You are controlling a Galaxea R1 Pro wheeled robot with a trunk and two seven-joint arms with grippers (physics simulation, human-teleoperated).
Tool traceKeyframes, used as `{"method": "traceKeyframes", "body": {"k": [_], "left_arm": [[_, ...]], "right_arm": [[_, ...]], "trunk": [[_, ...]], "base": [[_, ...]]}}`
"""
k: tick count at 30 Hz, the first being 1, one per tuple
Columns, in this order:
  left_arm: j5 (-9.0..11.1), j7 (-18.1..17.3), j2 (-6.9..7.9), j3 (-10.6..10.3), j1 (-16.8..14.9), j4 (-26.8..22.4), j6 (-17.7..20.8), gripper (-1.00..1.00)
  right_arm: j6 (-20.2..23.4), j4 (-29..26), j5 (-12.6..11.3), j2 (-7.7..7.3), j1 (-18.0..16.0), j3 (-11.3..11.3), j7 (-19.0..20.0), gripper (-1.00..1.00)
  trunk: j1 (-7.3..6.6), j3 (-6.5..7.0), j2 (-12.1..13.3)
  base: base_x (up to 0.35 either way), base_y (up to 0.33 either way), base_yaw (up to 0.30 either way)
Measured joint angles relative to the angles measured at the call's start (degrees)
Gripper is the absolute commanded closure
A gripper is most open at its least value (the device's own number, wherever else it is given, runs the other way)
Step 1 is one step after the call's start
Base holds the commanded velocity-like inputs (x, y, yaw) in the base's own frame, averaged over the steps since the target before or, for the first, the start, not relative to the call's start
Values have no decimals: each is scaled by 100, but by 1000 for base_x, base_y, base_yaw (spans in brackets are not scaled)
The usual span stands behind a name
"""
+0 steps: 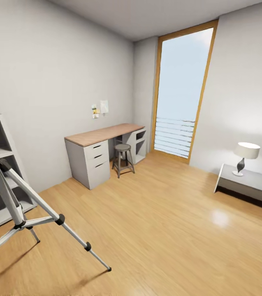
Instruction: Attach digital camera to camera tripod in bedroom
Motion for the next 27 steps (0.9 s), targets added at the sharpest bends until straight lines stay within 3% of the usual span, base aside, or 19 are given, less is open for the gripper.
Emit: {"method": "traceKeyframes", "body": {"k": [3, 4, 10, 14, 17, 20, 25, 26, 27], "left_arm": [[320, -2, 17, -3, -14, -338, 35, -100], [324, -2, 17, -3, -13, -342, 35, -100], [801, 5, 19, 0, -27, -1300, 309, -100], [892, 26, -1, 3, -26, -1834, 671, -100], [971, 51, -30, 9, -24, -2524, 1290, -100], [1002, 73, -57, 12, -26, -2758, 1578, -100], [1032, 99, -79, 21, -31, -2859, 1737, -100], [1323, 122, -84, 105, -35, -3169, 2080, -100], [1471, 127, -84, 139, -34, -3333, 2247, -100]], "right_arm": [[1, -1, 2, -5, -114, 2, 3, -100], [1, -1, 2, -5, -115, 2, 3, -100], [5, -2, 4, -12, -371, 4, 9, -100], [8, -2, 2, -13, -495, 8, 10, -100], [23, -2, -2, -20, -629, 8, 11, -100], [164, -2, -2, -62, -719, 7, 11, -100], [283, -2, -1, -124, -778, 6, 13, -100], [359, -2, 4, -182, -822, 5, 12, -100], [374, -2, 3, -195, -833, 5, 12, -100]], "trunk": [[0, 0, 0], [0, 0, 0], [0, -5, 0], [0, -12, 0], [0, -20, 1], [0, -30, 1], [0, -51, 1], [0, -52, 1], [0, -53, 1]], "base": [[0, 0, 195], [0, 0, 179], [0, 0, 180], [0, 0, 220], [0, 0, 252], [0, 0, 258], [0, 0, 217], [0, 0, 60], [0, 0, 48]]}}
